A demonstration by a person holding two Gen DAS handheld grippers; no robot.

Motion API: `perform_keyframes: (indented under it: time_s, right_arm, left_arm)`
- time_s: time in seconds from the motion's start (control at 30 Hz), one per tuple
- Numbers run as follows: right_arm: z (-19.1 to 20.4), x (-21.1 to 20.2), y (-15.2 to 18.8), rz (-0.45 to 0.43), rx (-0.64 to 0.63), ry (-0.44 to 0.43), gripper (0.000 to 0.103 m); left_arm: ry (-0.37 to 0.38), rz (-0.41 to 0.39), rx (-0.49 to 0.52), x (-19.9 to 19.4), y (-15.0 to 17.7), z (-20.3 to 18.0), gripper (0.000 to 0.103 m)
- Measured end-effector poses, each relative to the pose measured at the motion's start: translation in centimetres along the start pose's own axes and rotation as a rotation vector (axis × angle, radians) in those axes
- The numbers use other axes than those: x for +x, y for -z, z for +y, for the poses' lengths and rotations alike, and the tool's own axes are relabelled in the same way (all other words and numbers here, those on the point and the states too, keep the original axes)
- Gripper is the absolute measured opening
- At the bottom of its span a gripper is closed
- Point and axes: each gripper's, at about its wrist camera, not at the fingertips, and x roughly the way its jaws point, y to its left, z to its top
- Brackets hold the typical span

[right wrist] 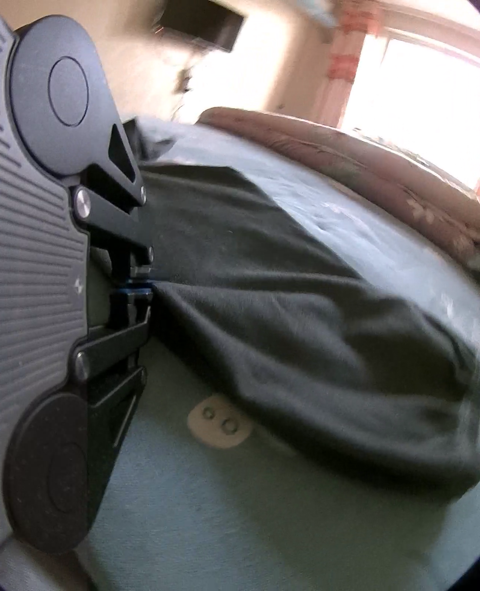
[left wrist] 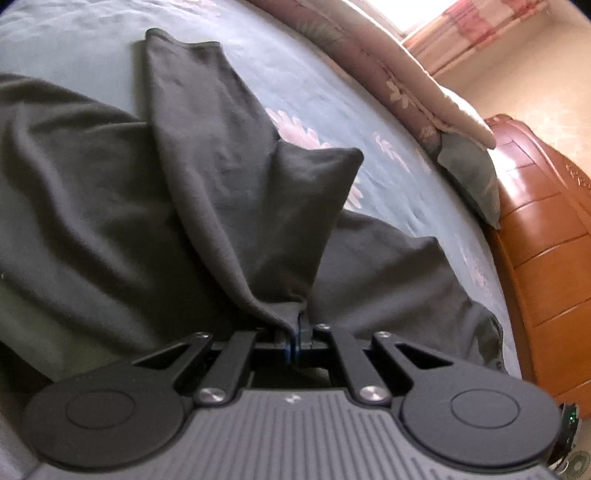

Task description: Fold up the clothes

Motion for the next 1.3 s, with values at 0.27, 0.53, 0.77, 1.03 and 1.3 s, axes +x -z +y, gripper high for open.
perform_keyframes:
  time_s: [0.27,0.53,0.77,1.03,1.3]
  right_arm:
    - [1.5,-6.4,-1.1,-0.052,-0.124,0.185,0.045]
    - [7.0,-5.3,-4.2,-0.221,-0.613,0.353,0.07]
    - [6.1,-2.7,-5.6,-0.166,-0.72,0.451,0.069]
    - [4.4,-2.5,-6.9,-0.136,-0.731,0.517,0.045]
    - [9.8,2.6,-5.1,-0.041,-0.829,0.391,0.086]
  left_arm:
    - [-0.079,-0.031,0.027,-6.1,-2.6,-0.9,0.01]
    - [0.056,-0.1,0.32,-5.2,-5.5,-8.1,0.031]
    - [0.154,0.169,0.644,4.8,-1.2,-14.6,0.032]
    - [0.094,0.147,0.519,8.4,-1.8,-10.5,0.024]
    - [0.095,0.134,0.531,7.7,-2.5,-11.1,0.043]
